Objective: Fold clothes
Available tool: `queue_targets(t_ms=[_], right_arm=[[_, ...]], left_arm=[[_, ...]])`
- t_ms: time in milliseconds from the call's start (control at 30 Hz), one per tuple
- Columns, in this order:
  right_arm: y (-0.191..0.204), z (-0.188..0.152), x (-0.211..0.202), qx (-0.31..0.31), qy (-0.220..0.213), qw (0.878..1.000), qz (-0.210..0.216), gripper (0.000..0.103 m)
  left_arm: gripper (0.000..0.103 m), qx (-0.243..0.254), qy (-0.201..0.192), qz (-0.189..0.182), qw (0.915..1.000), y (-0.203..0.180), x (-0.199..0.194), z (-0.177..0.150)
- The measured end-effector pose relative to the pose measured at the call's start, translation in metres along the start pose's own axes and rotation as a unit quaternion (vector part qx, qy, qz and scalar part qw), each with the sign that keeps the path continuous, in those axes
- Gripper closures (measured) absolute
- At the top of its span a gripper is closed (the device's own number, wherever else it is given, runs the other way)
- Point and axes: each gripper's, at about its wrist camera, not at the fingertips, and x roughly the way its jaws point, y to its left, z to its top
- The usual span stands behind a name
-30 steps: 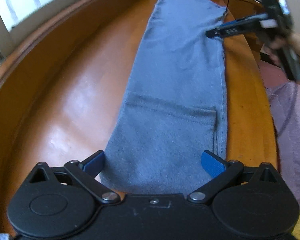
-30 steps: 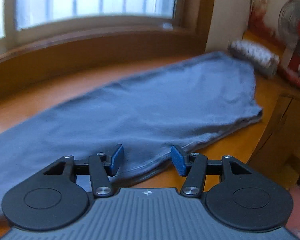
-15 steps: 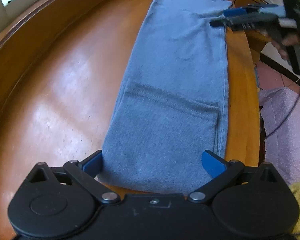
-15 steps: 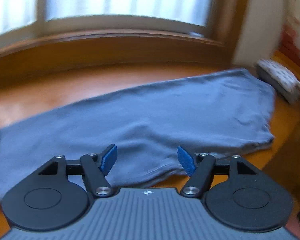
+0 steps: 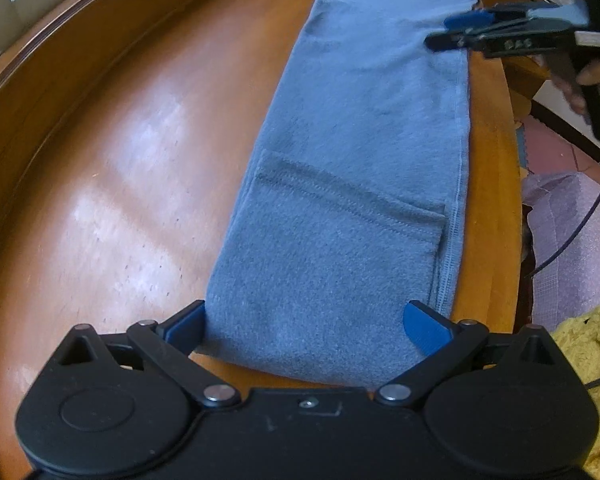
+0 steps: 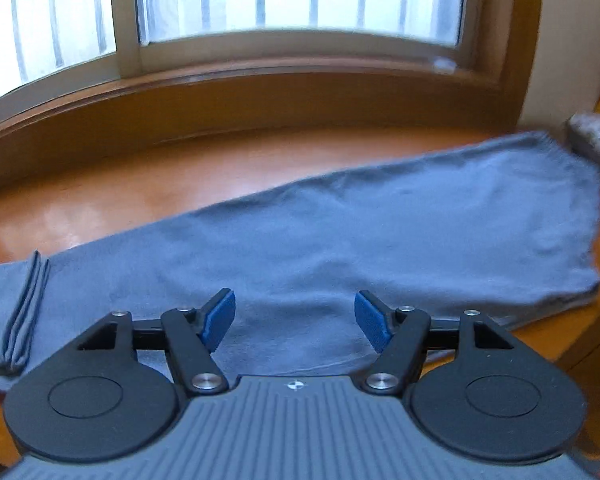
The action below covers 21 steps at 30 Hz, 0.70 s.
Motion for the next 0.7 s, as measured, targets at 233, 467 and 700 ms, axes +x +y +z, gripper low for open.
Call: queue_targets(t_ms=[233, 467, 700], right_arm=[[0.008, -0.026, -0.018, -0.003, 0.010, 1.000, -0.023, 0.033], [0.059, -0.031, -0.059, 0.041, -0.043, 0.998, -0.027, 0.033], [0.157, -0.043, -0.076, 0.043, -0.089, 0.995, -0.001, 0.031]], left_arm=[[0.000, -0.006, -0.004, 0.001, 1.0000, 0.003, 0.000, 0.000], [0.000, 0.012, -0.028, -0.008, 0.9995, 0.008, -0.003, -0.005], [0.000, 0.048, -0.090, 0.013, 0.9947, 0.020, -0.034, -0.026]])
